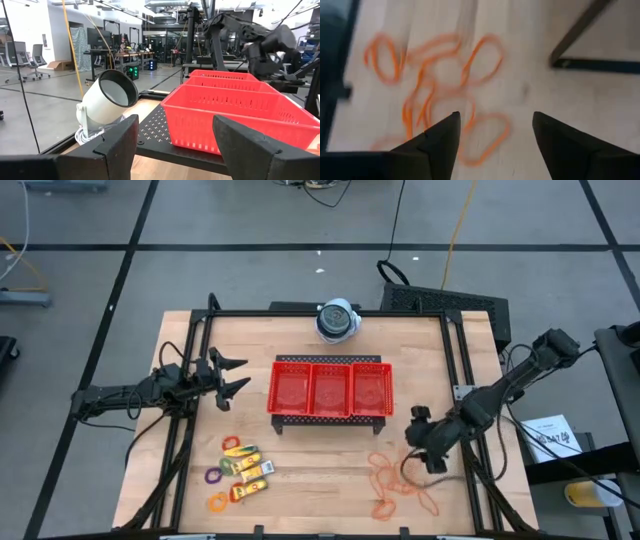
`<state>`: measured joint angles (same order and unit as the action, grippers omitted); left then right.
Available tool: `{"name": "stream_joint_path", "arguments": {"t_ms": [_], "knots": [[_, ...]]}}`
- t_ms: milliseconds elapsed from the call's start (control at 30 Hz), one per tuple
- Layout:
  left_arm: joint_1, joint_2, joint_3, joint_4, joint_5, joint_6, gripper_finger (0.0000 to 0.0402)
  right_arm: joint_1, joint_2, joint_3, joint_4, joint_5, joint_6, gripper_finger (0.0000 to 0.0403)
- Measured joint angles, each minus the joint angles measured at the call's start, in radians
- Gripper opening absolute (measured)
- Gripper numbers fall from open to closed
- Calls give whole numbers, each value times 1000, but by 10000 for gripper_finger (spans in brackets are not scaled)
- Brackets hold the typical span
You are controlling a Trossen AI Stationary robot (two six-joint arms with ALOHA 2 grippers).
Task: Pick & Place Office Desk Supplies
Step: Put the orange rubber band into the right red bin
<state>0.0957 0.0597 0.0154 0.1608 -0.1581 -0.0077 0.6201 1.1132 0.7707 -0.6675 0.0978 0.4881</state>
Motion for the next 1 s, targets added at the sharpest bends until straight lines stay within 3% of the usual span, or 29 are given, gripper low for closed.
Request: {"name": "stream_joint_path", "arguments": {"t_ms": [200, 433, 733, 1000], "knots": [[0, 0, 0, 0, 0, 0, 267, -9, 200, 47, -33, -3, -173, 221], [0, 0, 0, 0, 0, 0, 267, -57, 256, 48, 73, -19, -340, 200], [0, 0, 0, 0, 0, 0, 267, -64, 269, -27, 121, -24, -341, 185], [0, 0, 0, 0, 0, 0, 267, -62, 265, -140, 226, -23, -250, 180]]}}
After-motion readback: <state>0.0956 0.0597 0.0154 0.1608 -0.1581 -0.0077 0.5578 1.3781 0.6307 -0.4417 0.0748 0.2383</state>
